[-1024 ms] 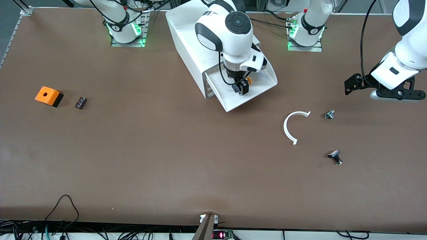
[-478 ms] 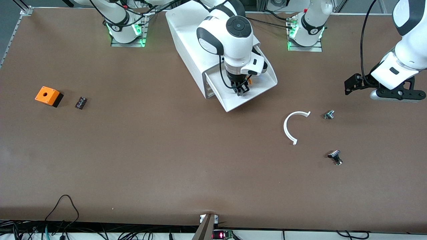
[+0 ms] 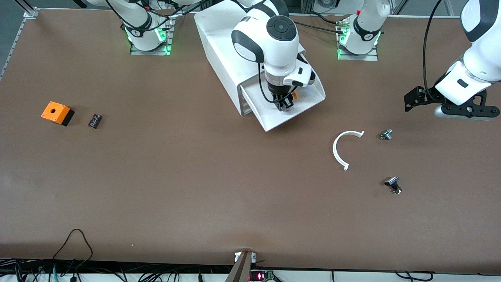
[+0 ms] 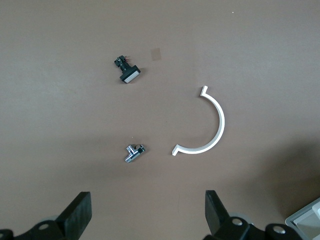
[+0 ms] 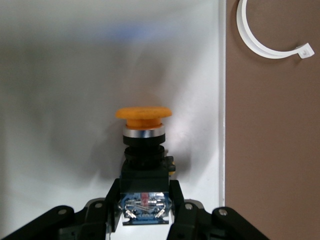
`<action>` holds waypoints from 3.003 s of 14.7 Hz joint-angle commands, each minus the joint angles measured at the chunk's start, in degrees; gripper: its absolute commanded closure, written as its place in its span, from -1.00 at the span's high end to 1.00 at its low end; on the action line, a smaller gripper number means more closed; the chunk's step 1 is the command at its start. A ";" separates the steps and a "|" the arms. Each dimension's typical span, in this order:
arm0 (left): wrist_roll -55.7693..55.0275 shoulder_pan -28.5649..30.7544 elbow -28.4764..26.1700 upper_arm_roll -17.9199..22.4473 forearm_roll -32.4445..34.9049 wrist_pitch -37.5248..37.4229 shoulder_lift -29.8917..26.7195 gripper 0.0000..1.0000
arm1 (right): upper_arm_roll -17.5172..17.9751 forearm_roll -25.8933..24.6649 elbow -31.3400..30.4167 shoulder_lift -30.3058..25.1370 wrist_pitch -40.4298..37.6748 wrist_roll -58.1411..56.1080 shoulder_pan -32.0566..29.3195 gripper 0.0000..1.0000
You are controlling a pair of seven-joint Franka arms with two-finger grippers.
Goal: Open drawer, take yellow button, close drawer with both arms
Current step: 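Close the right gripper on the orange button and lift it, then carry the orange button out with the right gripper while the left gripper returns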
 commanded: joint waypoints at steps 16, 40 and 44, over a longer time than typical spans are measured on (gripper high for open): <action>-0.63 -0.38 0.18 0.50 1.18 -0.34 -0.68 1.00 | -0.75 0.88 1.69 -11.31 -7.04 17.04 -2.30 -0.45; -32.52 -4.24 -2.28 -11.61 -1.98 13.09 7.31 1.00 | -16.66 1.05 -0.41 -11.22 -19.17 54.34 -7.74 -0.45; -37.89 -5.73 -2.45 -12.59 -1.98 17.75 10.83 1.00 | -16.75 5.08 -0.59 -11.31 -19.70 54.25 -13.46 -0.45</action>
